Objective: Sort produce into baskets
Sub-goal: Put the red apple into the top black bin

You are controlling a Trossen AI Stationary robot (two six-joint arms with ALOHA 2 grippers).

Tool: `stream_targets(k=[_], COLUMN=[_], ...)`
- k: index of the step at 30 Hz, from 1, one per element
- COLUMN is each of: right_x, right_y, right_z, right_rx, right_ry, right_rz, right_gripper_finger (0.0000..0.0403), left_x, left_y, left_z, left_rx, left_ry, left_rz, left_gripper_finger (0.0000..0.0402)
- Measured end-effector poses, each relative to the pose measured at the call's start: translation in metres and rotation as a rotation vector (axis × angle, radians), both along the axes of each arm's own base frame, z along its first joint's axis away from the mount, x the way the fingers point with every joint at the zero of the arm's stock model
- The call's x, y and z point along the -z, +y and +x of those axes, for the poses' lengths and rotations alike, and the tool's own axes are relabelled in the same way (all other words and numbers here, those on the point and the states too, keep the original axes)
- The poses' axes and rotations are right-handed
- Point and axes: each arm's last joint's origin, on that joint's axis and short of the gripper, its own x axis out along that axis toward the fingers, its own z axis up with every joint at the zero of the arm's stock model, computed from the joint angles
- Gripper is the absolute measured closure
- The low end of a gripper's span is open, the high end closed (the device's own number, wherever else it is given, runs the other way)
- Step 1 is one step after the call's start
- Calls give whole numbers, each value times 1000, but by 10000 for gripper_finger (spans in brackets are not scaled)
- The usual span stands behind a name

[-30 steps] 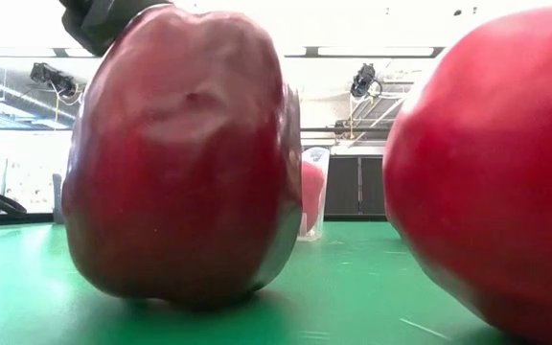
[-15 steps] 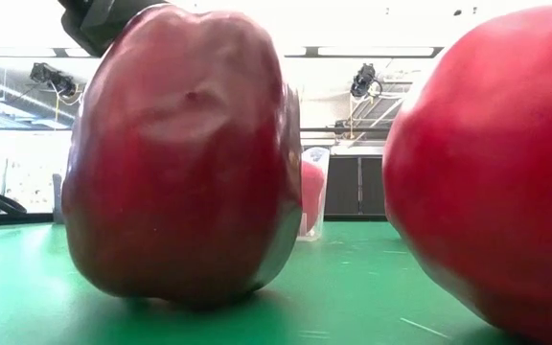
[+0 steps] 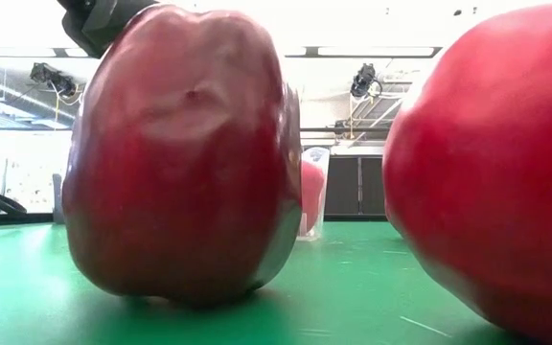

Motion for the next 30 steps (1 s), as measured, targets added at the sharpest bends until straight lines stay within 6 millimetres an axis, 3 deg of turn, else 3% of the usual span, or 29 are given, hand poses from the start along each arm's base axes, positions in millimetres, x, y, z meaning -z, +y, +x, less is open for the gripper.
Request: stream_targets(k=[4,8,11,16,23,30], right_x=[-5,-23,-41,-59,-77,-84], right_y=[1,1,-1,-9,-24,-45], right_z=[4,21,41,82,141,166], right_rx=[-13,-141,-330,-651,-1060,-1313], right_ry=[-65,-293,-471,-601,-630,-526], right_rz=[-34,-151,-312,-573,-767,-901], right_gripper_finger=[77,77,69,55,63,59], left_x=[0,5,10,15,10,8], left_y=[0,-2,-4,-2,8,22], left_z=[0,6,16,31,39,49], left_rx=[-1,-9,-19,-33,-19,-20], left_ry=[0,-15,-63,-145,-189,-207], left_rz=[0,-1,-7,-11,-14,-13], left_gripper_finger=[9,9,9,9,9,9])
